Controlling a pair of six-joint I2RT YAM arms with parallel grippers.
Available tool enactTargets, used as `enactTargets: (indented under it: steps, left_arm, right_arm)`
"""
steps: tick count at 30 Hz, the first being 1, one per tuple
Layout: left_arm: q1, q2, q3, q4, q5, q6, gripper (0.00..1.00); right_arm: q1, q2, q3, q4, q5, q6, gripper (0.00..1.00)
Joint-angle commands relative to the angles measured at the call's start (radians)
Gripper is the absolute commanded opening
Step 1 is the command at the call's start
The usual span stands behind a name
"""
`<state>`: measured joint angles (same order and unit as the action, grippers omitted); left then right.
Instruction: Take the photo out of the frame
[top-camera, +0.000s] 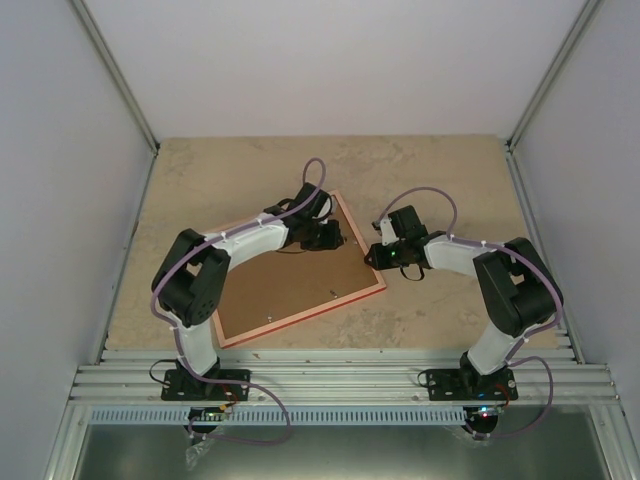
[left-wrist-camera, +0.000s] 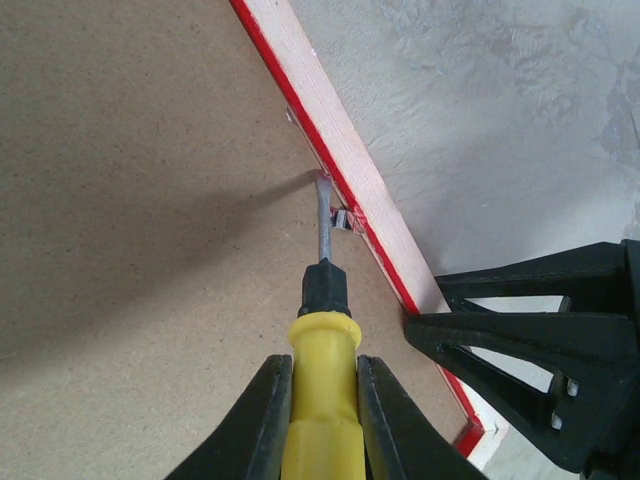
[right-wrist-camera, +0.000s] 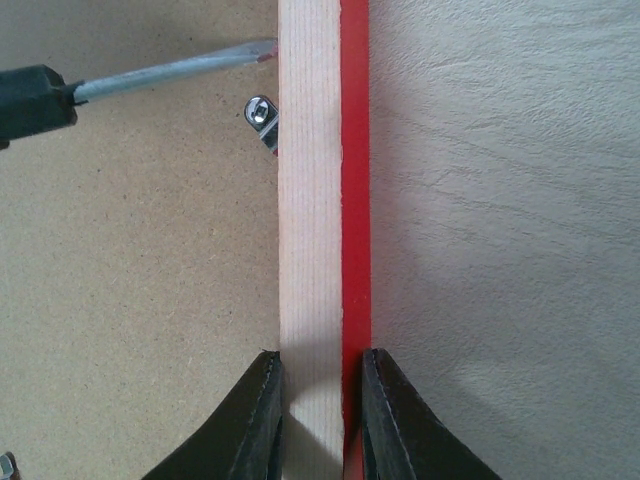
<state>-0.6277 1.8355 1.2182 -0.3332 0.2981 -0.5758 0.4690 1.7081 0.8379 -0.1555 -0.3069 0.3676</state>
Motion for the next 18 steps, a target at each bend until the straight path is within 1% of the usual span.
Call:
enactTargets:
  steps: [1, 12, 18]
  left_arm:
    - [-0.015, 0.023, 0.029, 0.009, 0.011, 0.014, 0.0]
    - [-0.034, 0.026, 0.032, -0.018, 0.016, 0.028, 0.0]
    - [-0.049, 0.029, 0.048, -0.058, 0.009, 0.049, 0.0]
  right_arm:
    - [0.006, 0.009, -0.02, -0.024, -0.029, 0.022, 0.14]
    - [0.006, 0.012, -0.017, -0.021, -0.036, 0.025, 0.14]
    - [0.006, 0.014, -0.013, -0.018, -0.037, 0.031, 0.14]
